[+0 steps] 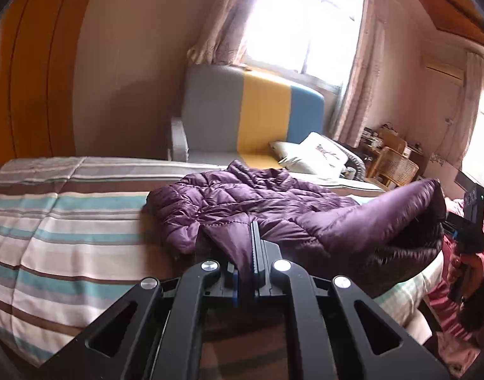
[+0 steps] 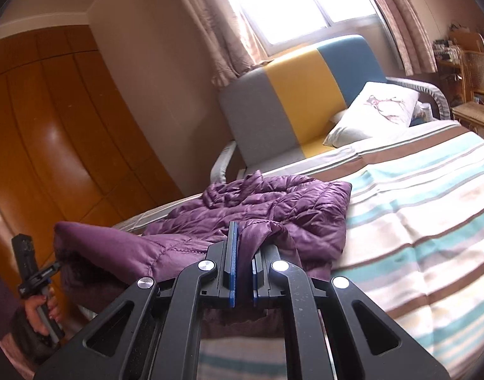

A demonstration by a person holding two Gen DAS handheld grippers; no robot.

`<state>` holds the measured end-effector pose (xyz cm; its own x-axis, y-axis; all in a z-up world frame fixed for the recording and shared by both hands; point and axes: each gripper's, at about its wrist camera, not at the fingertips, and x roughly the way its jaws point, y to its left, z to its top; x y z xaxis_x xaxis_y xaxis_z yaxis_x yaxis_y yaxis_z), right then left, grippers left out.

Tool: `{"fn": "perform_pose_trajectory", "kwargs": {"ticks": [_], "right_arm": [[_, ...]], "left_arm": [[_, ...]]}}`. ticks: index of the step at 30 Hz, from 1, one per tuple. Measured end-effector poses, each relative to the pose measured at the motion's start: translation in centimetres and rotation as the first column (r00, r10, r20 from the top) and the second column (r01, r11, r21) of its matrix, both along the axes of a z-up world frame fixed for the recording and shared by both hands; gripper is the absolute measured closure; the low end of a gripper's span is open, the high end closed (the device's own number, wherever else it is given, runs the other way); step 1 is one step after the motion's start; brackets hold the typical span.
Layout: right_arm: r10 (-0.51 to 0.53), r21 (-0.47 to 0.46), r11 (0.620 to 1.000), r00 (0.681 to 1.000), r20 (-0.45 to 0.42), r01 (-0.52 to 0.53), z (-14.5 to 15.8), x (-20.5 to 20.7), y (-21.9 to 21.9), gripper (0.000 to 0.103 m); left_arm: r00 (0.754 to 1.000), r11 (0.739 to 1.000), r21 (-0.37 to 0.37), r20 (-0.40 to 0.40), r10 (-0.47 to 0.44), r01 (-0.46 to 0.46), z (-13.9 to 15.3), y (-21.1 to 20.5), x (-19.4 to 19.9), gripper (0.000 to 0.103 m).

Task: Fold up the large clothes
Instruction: 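Lift the hem with both grippers and fold it over toward the collar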

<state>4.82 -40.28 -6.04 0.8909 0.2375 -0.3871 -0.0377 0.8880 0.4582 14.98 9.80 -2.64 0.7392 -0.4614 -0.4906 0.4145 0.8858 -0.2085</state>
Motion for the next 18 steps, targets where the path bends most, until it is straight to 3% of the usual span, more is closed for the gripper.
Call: {"fn": "perform_pose_trajectory", "kwargs": {"ticks": [18], "right_arm": [[-0.093,-0.079,0.994,0.985,-0.146,0.082,-3.9,12.3,-0.8,0.096]], "left_arm": [[0.985,0.994,0.04,-0.132,0.109,-0.104,-5.4,-2.9,12.4,0.097]]}}
